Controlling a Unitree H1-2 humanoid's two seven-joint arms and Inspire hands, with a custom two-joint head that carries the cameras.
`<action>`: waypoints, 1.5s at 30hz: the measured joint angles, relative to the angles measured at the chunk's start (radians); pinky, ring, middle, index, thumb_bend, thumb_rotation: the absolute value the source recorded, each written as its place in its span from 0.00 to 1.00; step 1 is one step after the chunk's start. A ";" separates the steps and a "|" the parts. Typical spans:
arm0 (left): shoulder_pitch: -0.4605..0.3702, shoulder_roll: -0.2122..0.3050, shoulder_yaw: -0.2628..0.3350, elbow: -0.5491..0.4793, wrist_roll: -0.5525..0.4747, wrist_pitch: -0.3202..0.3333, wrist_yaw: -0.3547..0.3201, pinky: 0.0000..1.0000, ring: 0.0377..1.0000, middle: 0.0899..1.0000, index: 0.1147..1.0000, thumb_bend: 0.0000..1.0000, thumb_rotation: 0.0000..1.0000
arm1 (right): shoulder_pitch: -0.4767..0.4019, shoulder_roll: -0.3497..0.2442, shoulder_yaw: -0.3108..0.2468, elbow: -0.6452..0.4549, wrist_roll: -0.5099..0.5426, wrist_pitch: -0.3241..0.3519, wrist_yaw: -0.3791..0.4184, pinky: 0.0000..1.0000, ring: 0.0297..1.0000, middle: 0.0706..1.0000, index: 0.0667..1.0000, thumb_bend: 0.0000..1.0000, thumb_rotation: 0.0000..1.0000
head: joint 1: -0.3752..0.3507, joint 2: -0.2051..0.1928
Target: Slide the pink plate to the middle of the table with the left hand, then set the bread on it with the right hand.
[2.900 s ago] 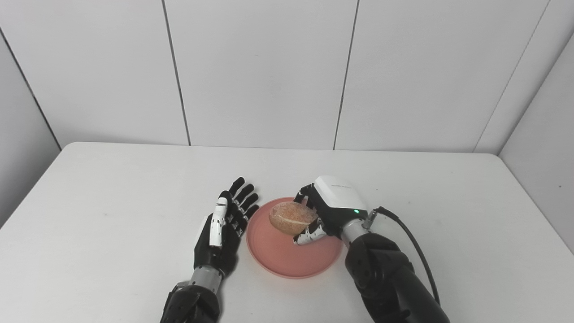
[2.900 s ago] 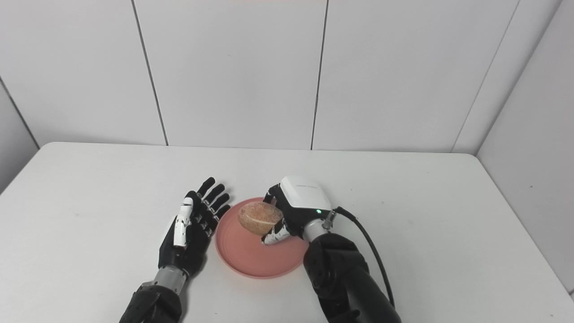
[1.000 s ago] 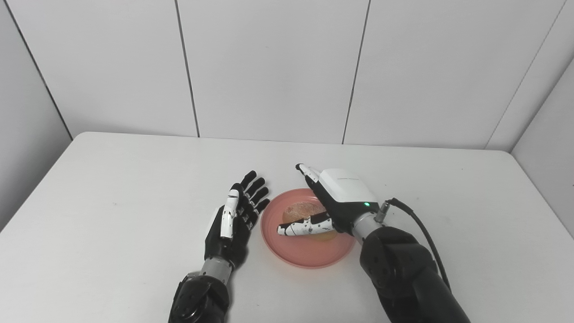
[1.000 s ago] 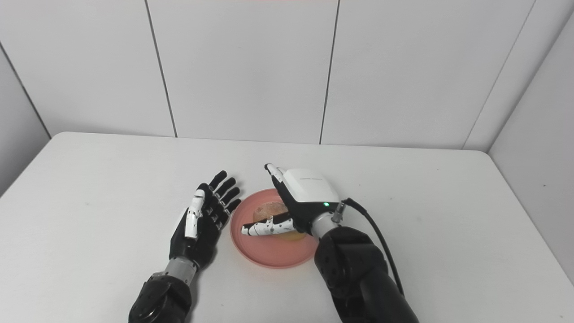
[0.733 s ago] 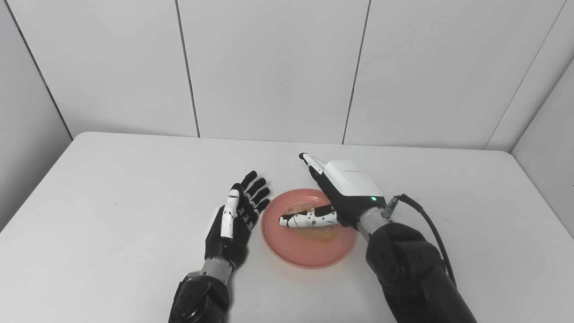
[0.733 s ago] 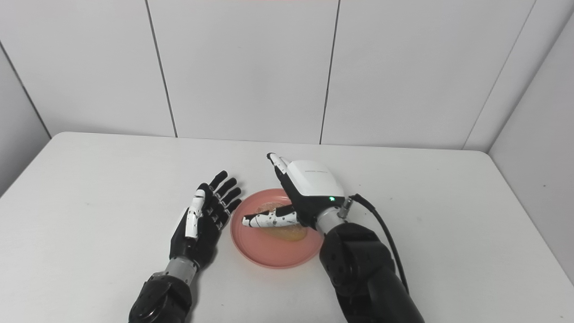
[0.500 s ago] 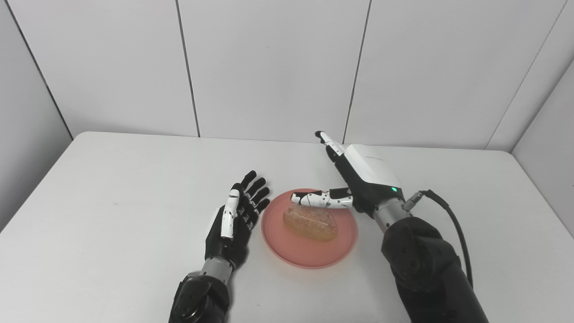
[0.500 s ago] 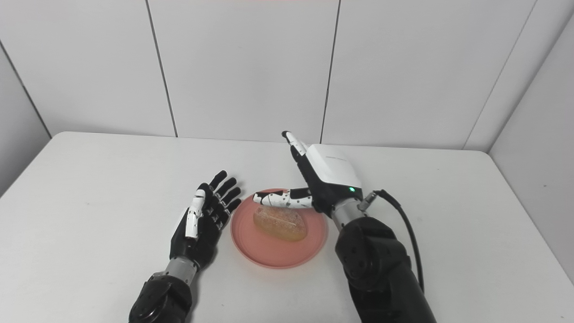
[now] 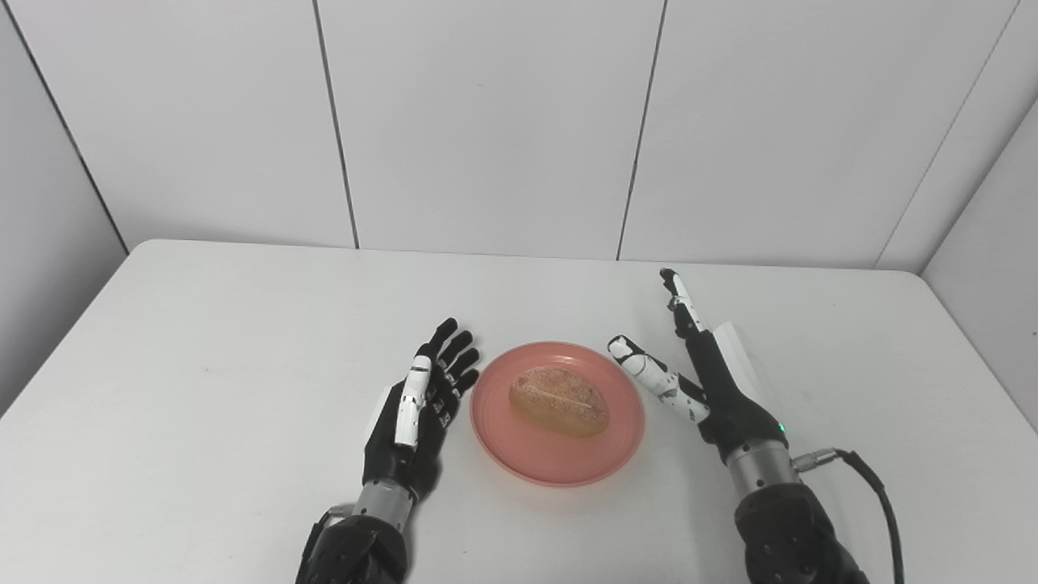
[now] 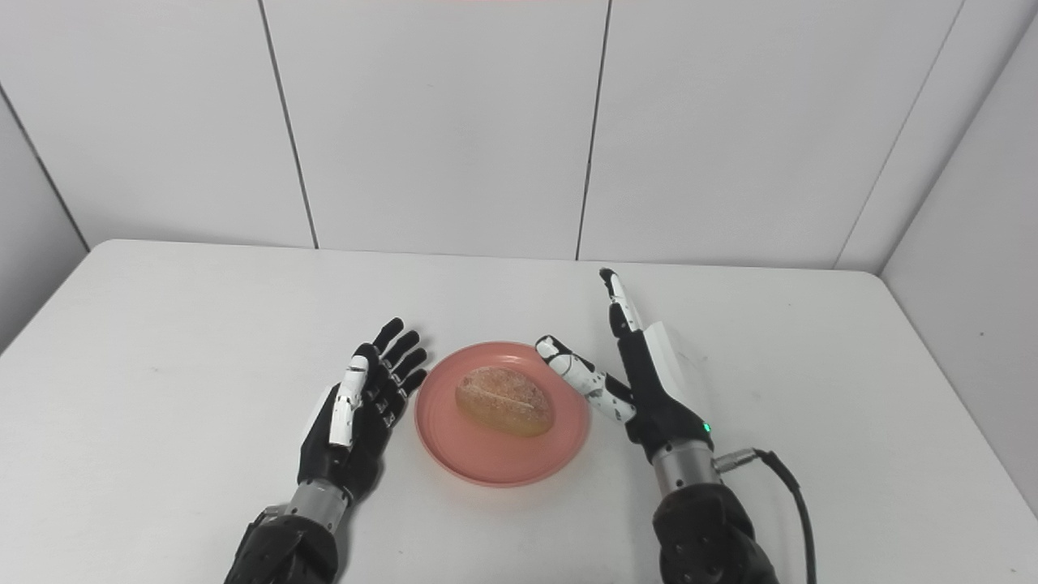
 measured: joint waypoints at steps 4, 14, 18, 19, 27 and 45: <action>0.011 0.001 0.000 -0.011 0.004 -0.003 0.000 0.95 0.93 0.94 0.92 0.39 1.00 | 0.032 0.019 -0.035 0.026 0.129 -0.047 -0.027 0.88 0.97 0.99 0.99 0.64 1.00 | 0.002 -0.002; 0.044 0.004 -0.001 -0.044 0.023 -0.011 0.000 0.97 0.96 0.97 0.95 0.39 1.00 | 0.049 0.052 -0.076 0.137 0.367 -0.109 -0.044 0.92 0.95 0.96 0.96 0.42 1.00 | 0.002 -0.012; 0.051 0.005 -0.001 -0.044 0.027 -0.029 0.000 0.97 0.96 0.97 0.95 0.39 1.00 | 0.049 0.064 -0.087 0.170 0.423 -0.122 -0.057 0.91 0.94 0.96 0.96 0.30 1.00 | 0.008 -0.018; 0.052 0.005 0.000 -0.043 0.027 -0.033 0.000 0.97 0.96 0.97 0.95 0.39 1.00 | 0.049 0.068 -0.091 0.174 0.435 -0.124 -0.060 0.92 0.94 0.96 0.96 0.28 1.00 | 0.008 -0.018; 0.054 0.008 0.001 -0.037 0.027 -0.048 0.000 0.97 0.96 0.97 0.95 0.39 1.00 | 0.046 0.090 -0.095 0.200 0.476 -0.130 -0.083 0.90 0.94 0.96 0.96 0.22 1.00 | 0.006 -0.020; 0.053 0.020 0.005 -0.035 0.022 -0.051 -0.001 0.97 0.96 0.97 0.95 0.39 1.00 | 0.033 0.109 -0.108 0.202 0.540 -0.128 -0.110 0.91 0.93 0.95 0.95 0.24 1.00 | 0.011 -0.028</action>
